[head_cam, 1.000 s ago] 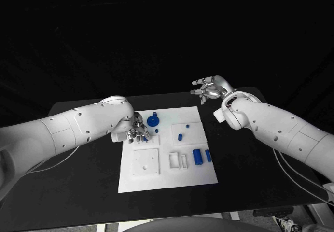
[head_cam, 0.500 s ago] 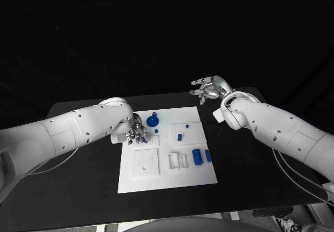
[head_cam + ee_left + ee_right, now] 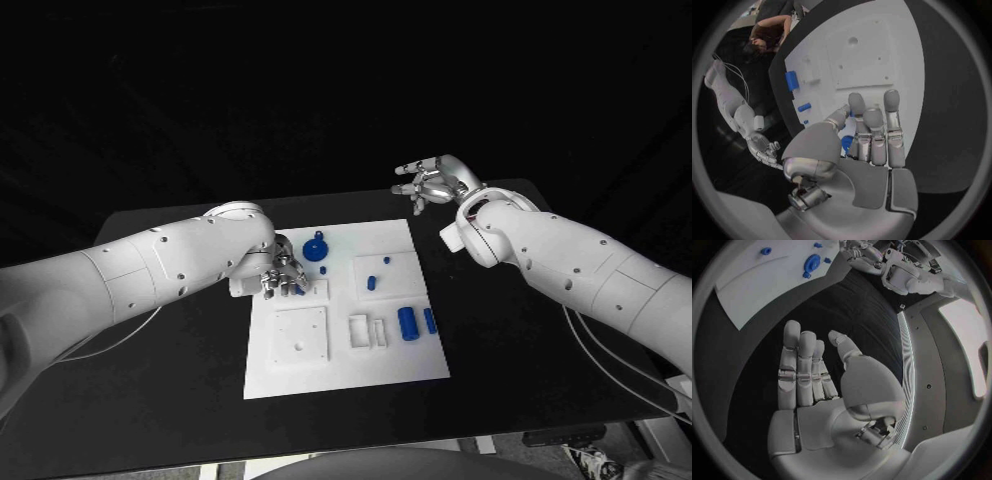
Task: Assemble the parts on the task board
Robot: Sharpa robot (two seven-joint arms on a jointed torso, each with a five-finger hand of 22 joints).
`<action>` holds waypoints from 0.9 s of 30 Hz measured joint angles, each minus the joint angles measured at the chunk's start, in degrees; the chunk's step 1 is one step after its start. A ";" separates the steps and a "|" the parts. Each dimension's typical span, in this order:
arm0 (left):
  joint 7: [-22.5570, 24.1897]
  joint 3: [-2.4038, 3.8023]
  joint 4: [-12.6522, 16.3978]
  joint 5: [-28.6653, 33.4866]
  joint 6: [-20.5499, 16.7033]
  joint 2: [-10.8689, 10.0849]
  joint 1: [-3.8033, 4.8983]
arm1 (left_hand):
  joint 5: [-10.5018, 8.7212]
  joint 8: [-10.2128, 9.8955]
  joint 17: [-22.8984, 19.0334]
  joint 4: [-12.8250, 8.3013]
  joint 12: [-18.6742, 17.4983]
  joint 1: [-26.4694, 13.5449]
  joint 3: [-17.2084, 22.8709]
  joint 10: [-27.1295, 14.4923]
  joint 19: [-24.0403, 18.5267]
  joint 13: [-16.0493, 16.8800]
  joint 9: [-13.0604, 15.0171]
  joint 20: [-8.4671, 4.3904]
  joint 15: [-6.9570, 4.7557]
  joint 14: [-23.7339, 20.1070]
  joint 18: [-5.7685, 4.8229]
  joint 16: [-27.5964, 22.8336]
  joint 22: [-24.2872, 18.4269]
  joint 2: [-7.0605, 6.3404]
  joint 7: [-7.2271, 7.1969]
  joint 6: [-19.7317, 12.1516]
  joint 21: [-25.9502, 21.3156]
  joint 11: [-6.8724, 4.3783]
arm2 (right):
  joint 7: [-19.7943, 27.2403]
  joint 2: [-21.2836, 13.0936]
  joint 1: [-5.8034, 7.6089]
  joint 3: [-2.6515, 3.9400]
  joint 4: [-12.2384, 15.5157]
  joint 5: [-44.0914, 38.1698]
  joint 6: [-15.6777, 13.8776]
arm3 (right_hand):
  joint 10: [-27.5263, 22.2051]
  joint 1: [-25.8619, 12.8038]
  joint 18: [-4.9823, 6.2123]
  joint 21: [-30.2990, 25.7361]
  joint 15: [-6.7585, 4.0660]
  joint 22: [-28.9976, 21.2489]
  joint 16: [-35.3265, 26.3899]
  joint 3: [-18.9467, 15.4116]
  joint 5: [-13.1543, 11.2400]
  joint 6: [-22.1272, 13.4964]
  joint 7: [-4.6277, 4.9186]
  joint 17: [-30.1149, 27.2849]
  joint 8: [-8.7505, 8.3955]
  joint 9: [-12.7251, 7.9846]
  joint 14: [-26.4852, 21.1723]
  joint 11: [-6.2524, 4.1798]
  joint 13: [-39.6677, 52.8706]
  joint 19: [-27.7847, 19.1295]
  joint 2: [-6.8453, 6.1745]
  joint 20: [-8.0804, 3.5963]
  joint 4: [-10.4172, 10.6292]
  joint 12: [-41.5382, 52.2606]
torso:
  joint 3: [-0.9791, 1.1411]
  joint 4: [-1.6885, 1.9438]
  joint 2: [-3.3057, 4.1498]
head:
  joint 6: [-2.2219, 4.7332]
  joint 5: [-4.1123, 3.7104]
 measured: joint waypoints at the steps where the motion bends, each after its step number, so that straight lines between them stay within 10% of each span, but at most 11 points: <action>1: 0.01 0.00 0.00 0.00 0.00 0.00 -0.01 | 0.00 0.00 0.00 0.00 0.00 0.00 0.00 0.00 0.00 0.00 -0.05 0.00 0.00 0.00 0.00 0.00 0.00 0.00 0.00 0.00 0.00 0.00 | 0.00 0.00 0.00 0.00 0.00 0.00 0.00 | 0.00 -0.02 0.00 0.00 0.00 0.00 0.00 0.00 0.00 0.00 0.00 0.00 0.00 0.00 0.00 0.00 0.00 0.00 -0.02 0.00 0.00 0.00 | 0.00 0.00 0.00 | 0.05 -0.05; 27: 0.17 -0.04 -1.31 -0.22 -0.17 0.99 -0.65 | 0.22 0.12 -0.05 -0.09 0.00 -0.16 -0.09 0.00 0.00 0.01 -0.05 0.00 0.00 0.00 0.00 0.00 -0.02 0.16 0.10 0.10 0.00 0.00 | -0.01 0.05 0.00 0.00 -0.04 -0.04 0.07 | 0.00 -0.01 0.00 0.00 0.00 -0.02 0.00 0.00 -0.01 -0.01 0.01 0.00 0.00 0.00 0.00 0.00 0.01 0.00 -0.01 0.00 0.00 0.00 | -0.04 0.01 -0.02 | -0.02 0.14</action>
